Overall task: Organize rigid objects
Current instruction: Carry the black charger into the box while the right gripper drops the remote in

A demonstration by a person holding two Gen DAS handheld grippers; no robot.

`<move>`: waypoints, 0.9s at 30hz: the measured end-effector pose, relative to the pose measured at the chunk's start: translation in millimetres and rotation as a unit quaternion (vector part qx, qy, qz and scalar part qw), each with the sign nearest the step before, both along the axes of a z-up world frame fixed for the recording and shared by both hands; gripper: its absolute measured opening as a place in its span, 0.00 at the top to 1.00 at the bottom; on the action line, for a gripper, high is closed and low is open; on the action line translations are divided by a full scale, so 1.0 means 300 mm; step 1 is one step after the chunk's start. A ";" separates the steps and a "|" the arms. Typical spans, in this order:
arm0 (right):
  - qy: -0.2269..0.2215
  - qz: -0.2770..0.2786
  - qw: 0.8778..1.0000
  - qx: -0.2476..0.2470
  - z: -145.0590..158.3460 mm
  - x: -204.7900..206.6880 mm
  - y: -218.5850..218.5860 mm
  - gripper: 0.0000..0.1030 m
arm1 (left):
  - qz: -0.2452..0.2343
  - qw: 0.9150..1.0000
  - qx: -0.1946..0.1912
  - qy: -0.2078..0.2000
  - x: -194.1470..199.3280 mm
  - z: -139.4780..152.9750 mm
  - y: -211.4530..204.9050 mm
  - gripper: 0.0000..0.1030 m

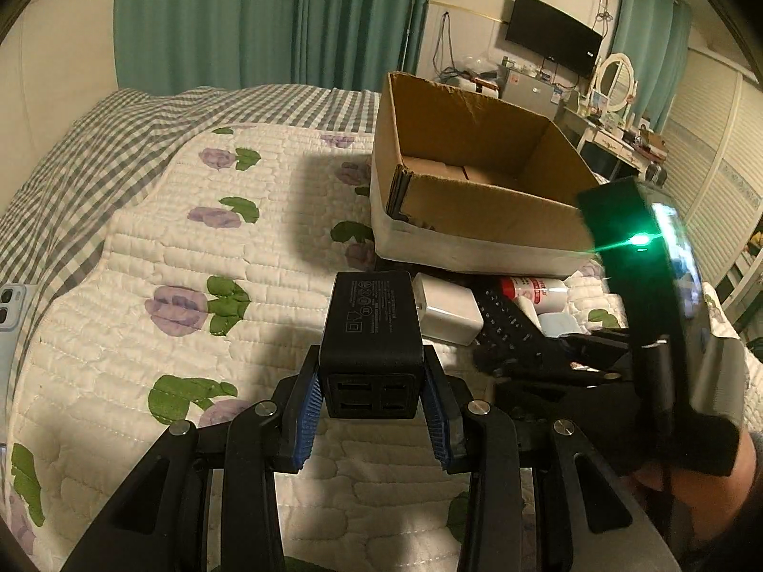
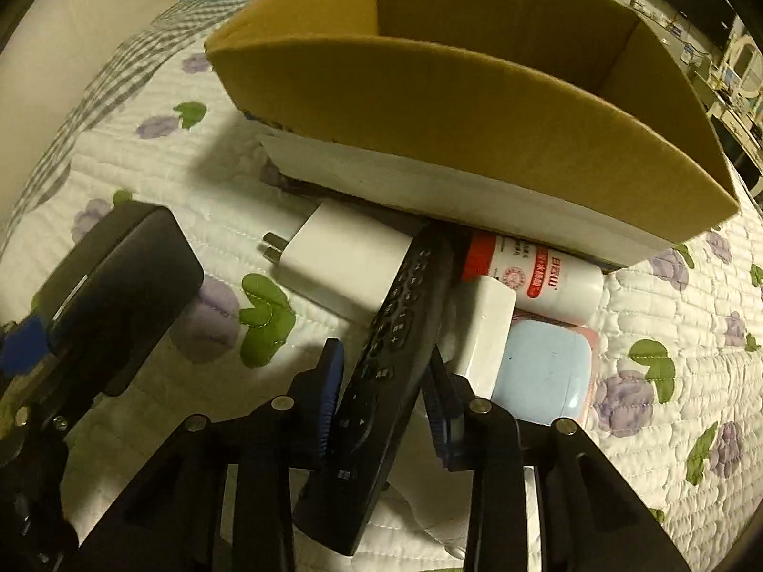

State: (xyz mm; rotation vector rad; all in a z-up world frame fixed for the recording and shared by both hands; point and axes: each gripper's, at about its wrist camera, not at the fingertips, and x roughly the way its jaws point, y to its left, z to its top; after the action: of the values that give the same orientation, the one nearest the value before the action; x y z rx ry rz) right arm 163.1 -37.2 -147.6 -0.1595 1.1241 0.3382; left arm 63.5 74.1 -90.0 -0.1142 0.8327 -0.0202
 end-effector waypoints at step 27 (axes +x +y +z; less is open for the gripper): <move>-0.178 -0.019 0.981 0.071 0.507 -0.120 -0.288 0.82 | -0.040 0.996 0.023 -0.073 0.090 0.324 -0.184 0.63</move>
State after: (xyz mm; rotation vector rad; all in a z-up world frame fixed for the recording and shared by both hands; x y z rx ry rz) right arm 127.1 -123.5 4.4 -0.0691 0.7447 0.3388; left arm 90.5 19.0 7.2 -0.0360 0.6915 -0.0848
